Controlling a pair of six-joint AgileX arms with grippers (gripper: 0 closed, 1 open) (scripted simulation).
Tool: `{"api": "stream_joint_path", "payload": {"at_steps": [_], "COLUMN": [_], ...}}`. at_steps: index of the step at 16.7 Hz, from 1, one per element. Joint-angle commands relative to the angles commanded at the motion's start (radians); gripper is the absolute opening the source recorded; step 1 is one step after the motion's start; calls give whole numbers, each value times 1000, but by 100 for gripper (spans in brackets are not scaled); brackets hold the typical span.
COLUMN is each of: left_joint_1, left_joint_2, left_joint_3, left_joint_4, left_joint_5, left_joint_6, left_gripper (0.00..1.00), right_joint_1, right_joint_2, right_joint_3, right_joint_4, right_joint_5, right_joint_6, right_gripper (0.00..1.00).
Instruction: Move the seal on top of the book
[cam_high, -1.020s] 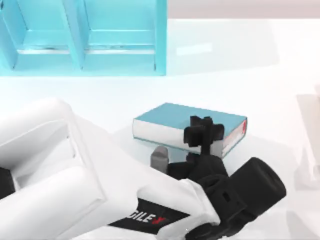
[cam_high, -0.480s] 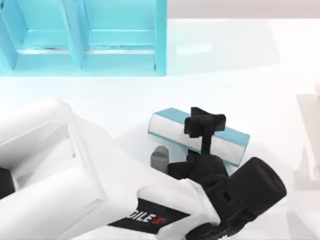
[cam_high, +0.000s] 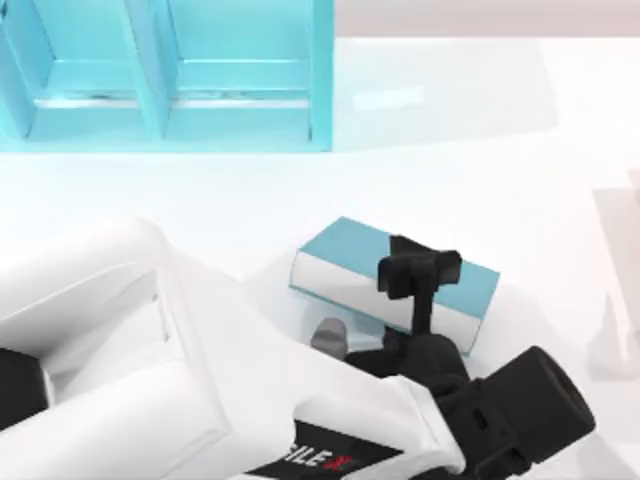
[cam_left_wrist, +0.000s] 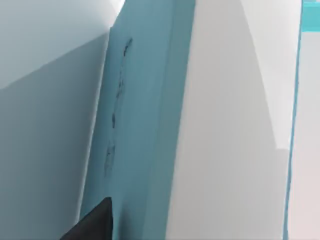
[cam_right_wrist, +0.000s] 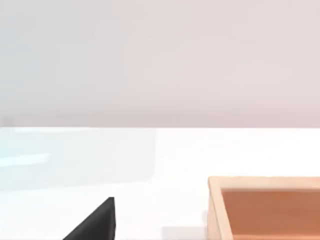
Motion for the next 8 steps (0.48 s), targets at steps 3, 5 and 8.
{"api": "stream_joint_path", "payload": {"at_steps": [3, 5, 8], "left_joint_1": [-65, -114, -190], "left_joint_2": [19, 32, 47], "left_joint_3": [43, 75, 122], "left_joint_4": [-215, -396, -693], "left_joint_5": [-20, -32, -48], "left_joint_6": [-210, -375, -631], "left_gripper": [100, 100, 100], "right_joint_1": [0, 0, 0], "right_joint_2": [0, 0, 0], "right_joint_3": [0, 0, 0], "right_joint_4": [0, 0, 0], "right_joint_5": [0, 0, 0], "right_joint_6": [0, 0, 0], "right_gripper": [100, 100, 100]}}
